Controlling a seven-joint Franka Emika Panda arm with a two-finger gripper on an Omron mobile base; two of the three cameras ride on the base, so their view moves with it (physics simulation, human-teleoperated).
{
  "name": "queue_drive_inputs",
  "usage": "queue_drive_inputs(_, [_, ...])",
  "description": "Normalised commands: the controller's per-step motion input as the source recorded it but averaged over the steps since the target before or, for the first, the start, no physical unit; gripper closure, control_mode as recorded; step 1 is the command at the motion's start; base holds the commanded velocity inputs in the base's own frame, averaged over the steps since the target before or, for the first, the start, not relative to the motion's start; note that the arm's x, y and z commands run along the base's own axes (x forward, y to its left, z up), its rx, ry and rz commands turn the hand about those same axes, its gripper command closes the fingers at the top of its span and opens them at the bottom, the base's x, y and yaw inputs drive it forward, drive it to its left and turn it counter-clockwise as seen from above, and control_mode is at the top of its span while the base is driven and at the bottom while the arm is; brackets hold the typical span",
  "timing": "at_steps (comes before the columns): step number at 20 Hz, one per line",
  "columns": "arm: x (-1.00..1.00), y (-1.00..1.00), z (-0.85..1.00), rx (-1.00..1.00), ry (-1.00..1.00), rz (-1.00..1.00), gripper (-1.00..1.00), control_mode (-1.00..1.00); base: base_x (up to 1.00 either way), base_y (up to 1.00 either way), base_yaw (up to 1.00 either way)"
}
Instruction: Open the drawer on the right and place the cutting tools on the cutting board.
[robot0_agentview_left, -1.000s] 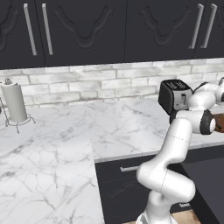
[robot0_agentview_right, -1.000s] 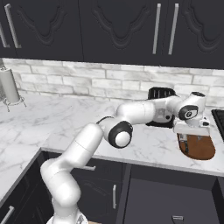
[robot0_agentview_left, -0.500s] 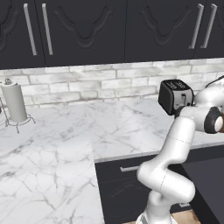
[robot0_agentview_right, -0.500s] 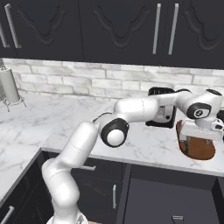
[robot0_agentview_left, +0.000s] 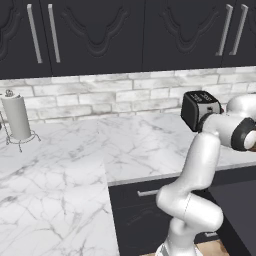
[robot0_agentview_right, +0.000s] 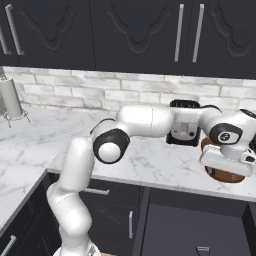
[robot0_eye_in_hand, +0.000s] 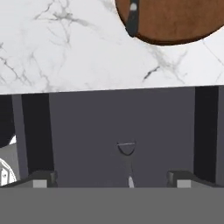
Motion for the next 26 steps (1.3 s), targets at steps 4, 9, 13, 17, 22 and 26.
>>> queue_drive_inputs(4, [-1.0,0.75,0.0,-0.09,0.0,0.0,-1.0,-1.0,0.0,0.0,0.0])
queue_drive_inputs(9, [-0.98,0.79,0.0,-0.13,0.0,0.0,-1.0,-1.0,0.0,0.0,0.0])
queue_drive_inputs(13, [-0.57,0.51,0.0,-0.13,0.0,0.0,-1.0,-1.0,0.0,0.0,0.0])
queue_drive_inputs(17, [-0.12,0.27,0.0,-0.12,0.0,0.0,-1.0,-1.0,0.0,0.0,0.0])
queue_drive_inputs(22, [0.0,0.01,-0.06,-0.1,0.0,-0.01,-1.0,-1.0,0.0,0.0,0.0])
queue_drive_inputs(26, [0.0,0.0,-0.12,-0.04,0.0,-0.02,-1.0,-1.0,0.0,0.0,0.0])
